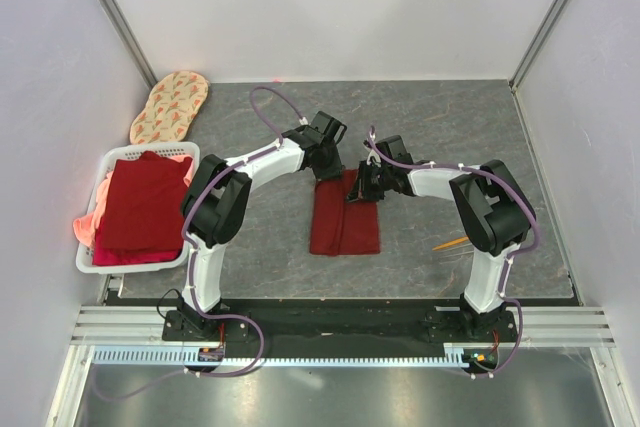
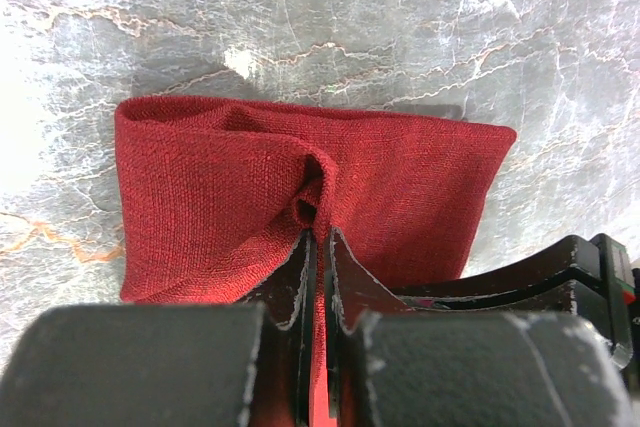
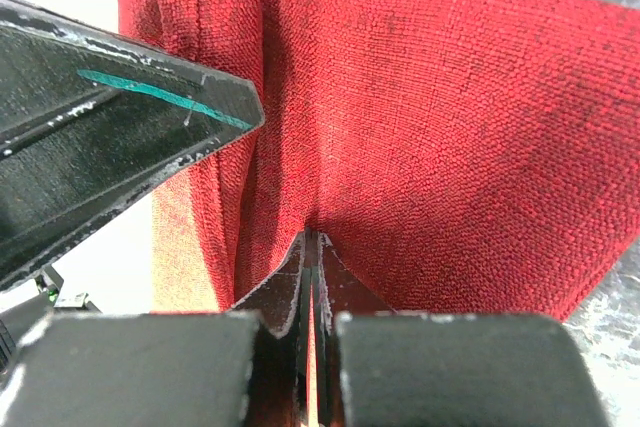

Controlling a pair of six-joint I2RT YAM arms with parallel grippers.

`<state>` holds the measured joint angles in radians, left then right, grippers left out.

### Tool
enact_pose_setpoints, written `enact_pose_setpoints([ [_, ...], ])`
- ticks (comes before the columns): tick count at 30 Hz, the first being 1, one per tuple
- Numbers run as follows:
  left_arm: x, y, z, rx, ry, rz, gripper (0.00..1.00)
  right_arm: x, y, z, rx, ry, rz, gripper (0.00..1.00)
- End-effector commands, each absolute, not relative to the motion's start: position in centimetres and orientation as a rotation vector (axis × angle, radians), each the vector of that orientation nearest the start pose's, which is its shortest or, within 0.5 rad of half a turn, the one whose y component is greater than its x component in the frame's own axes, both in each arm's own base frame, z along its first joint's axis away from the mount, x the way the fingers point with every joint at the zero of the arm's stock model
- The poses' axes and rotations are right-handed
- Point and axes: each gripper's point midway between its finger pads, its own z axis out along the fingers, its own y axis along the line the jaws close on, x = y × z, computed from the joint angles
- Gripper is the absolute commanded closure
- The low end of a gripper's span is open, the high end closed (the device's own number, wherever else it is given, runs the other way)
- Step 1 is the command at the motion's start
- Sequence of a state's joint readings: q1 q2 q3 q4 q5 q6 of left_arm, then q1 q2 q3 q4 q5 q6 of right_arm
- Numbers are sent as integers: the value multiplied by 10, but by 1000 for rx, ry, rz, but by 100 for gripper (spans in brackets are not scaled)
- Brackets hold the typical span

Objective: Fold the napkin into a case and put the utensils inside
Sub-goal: Fold the lower triangle-folded napkin at the center of the board.

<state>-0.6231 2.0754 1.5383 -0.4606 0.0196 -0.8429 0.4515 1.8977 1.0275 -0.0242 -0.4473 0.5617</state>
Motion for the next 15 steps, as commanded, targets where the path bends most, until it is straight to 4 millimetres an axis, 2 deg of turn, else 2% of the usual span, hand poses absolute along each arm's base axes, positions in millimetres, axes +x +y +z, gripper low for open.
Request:
enact_pose_setpoints([
  [1,404,-333,67,-368,2576,-621,98,341,268,8,-82,2611,917,100],
  [5,409,-333,59,-422,2572,-608,98,342,268,12,-83,2608,918,100],
  [9,413,-337,62,-453,2550,-630,98,341,270,14,-86,2607,930,100],
  [15,417,-336,48,-470,2558,-602,98,343,270,24,-88,2595,932,100],
])
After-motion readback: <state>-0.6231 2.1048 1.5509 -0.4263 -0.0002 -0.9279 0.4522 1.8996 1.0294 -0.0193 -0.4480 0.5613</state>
